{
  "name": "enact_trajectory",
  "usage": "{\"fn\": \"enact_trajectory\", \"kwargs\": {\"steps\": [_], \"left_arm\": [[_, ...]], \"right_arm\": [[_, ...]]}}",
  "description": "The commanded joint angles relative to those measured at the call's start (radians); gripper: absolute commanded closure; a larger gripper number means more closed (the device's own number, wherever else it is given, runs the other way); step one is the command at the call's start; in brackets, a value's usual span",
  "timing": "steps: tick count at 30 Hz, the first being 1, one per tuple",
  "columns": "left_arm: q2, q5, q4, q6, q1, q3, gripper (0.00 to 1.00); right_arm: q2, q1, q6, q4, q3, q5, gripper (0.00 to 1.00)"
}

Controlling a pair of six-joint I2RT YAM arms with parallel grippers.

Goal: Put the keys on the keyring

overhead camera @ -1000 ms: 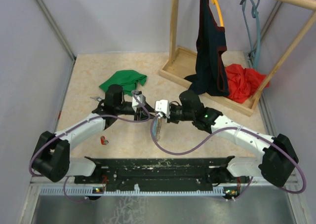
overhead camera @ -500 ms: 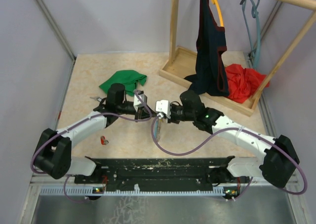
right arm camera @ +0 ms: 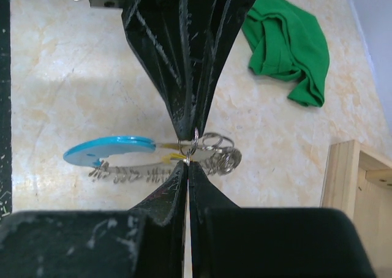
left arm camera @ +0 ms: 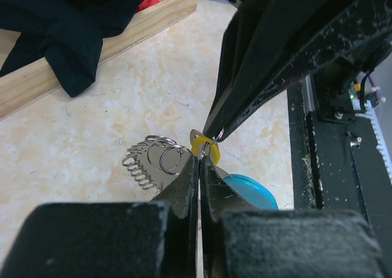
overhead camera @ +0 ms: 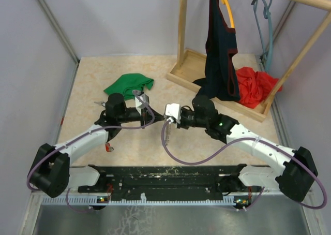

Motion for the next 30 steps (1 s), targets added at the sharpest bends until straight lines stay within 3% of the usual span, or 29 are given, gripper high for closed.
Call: {"fn": "enact_trajectory", "kwargs": {"steps": [1,25,30], "left_arm": [[-0.032,-0.081,0.135,-0.133,0.001,-0.033,1.0],[-0.004,-0.307,0.602,-0.451,-0.064,-0.213,1.0],[-0.016,-0.32,0.574,-0.425,-0.065,-0.219,1.0]], "right_arm": [[-0.022,0.027,0.026,0.021,-0.018,0.023,1.0],[0.004,0.055,0.072,0.148,-0.066,-0.004,1.0],[-0.003,0.054,0.07,0.111,-0.068,0.054,1.0]]}}
